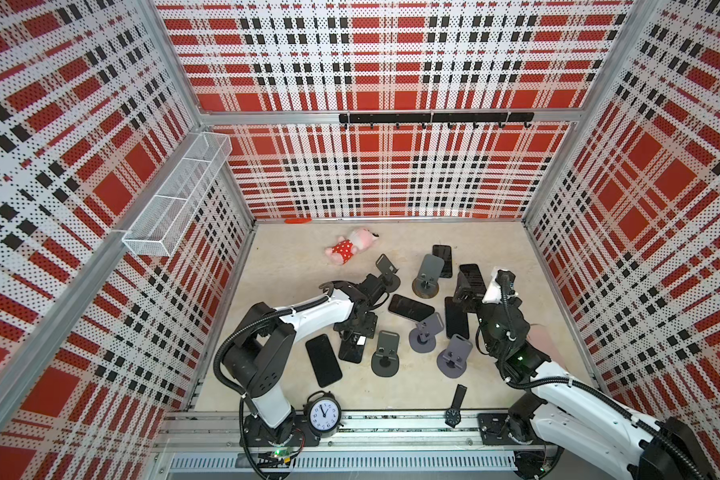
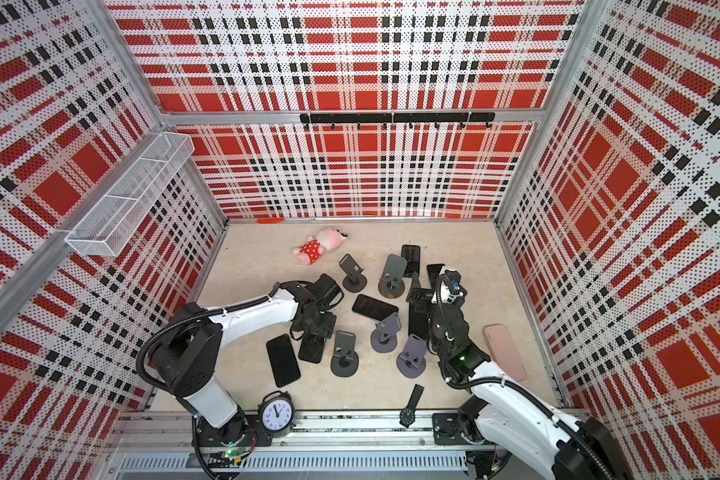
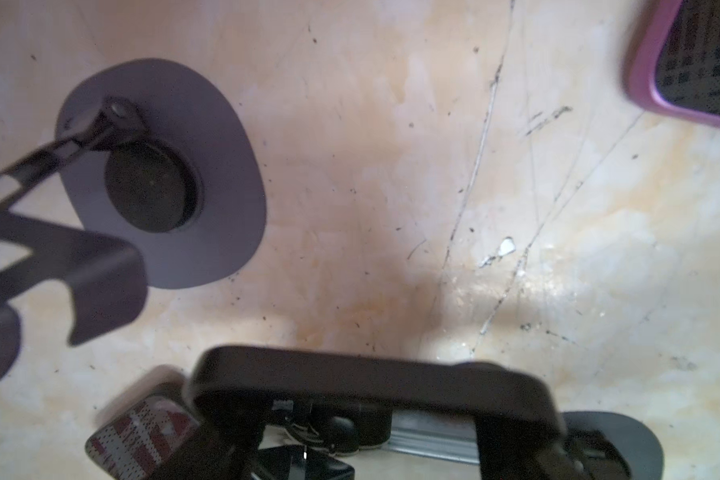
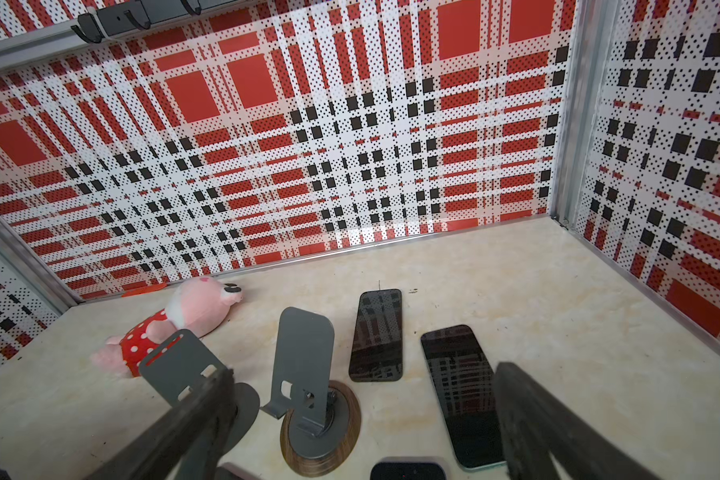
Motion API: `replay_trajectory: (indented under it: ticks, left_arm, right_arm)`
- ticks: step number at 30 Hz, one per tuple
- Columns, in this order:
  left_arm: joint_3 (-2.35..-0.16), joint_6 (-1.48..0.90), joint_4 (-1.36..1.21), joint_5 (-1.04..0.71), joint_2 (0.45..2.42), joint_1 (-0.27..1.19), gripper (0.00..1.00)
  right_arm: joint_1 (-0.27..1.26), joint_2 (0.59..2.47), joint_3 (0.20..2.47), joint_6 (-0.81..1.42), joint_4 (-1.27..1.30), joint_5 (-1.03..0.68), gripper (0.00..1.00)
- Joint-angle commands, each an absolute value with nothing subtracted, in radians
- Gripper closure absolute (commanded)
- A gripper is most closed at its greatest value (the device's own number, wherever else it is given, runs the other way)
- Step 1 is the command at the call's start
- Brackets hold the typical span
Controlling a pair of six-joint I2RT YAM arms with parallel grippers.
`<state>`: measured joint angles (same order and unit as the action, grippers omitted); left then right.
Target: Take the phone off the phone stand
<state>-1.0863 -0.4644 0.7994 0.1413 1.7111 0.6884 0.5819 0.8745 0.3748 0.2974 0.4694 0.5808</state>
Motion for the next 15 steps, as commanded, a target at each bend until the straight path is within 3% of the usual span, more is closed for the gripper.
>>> replay_trajectory:
  ticks: [1, 15]
  left_arm:
    - [-1.079, -0.443, 0.769, 0.126, 1.751, 0.684, 0.35]
    - [-1.085, -0.428, 0.706, 0.088, 1.84, 0.678, 0.33]
  right_arm:
    - [0.581, 0.881, 0.371, 0.299, 0.495, 0.59, 0.0]
    - [0.58, 0.849, 0.372, 0.299, 0.479, 0.591, 0.0]
